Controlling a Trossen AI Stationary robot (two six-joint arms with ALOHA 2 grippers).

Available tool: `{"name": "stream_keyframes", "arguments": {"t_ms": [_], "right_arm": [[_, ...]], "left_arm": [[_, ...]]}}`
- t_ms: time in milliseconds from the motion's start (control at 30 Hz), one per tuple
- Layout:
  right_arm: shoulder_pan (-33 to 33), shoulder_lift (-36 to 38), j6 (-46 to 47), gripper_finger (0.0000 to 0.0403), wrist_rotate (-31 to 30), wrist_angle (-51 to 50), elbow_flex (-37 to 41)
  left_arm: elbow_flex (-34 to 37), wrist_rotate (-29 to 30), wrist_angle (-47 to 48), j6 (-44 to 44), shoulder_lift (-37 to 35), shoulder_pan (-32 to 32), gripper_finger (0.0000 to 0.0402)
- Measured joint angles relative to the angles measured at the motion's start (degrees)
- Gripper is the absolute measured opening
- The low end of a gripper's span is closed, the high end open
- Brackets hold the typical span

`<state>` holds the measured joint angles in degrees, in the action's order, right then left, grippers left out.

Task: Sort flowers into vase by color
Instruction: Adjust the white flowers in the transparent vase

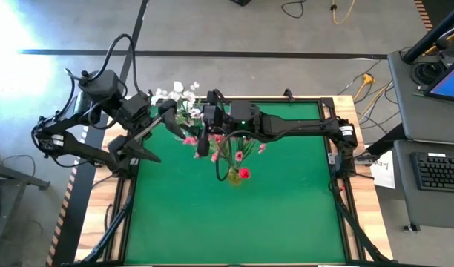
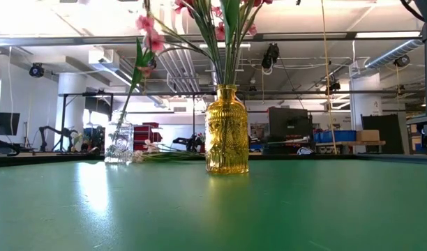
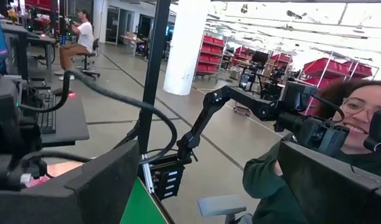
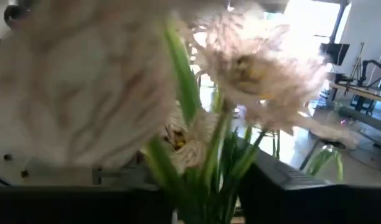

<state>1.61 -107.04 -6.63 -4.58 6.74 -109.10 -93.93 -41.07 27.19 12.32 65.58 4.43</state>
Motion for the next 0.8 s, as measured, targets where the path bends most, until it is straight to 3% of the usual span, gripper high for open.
{"name": "stream_keyframes", "arguments": {"t_ms": [167,233,433,800], "right_arm": [[-0.1,0.0,-2.5,0.0039,0.1,0.0,0.0],[-0.1,0.0,-3.3,0.0019,0.1,0.0,0.0],[-0.1,0.0,-3.6,0.0018,0.2,-0.2,0.0],[0.2,0.0,-4.7,0.0018,0.1,-0.3,0.0]], "left_arm": [[0.0,0.0,0.3,0.0,0.0,0.0,0.0367],[0.0,0.0,0.3,-0.7,-0.1,0.0,0.0367],[-0.7,0.0,1.1,-1.3,-1.2,0.0,0.0367],[-2.0,0.0,14.0,-3.2,-4.4,0.0,0.0367]]}}
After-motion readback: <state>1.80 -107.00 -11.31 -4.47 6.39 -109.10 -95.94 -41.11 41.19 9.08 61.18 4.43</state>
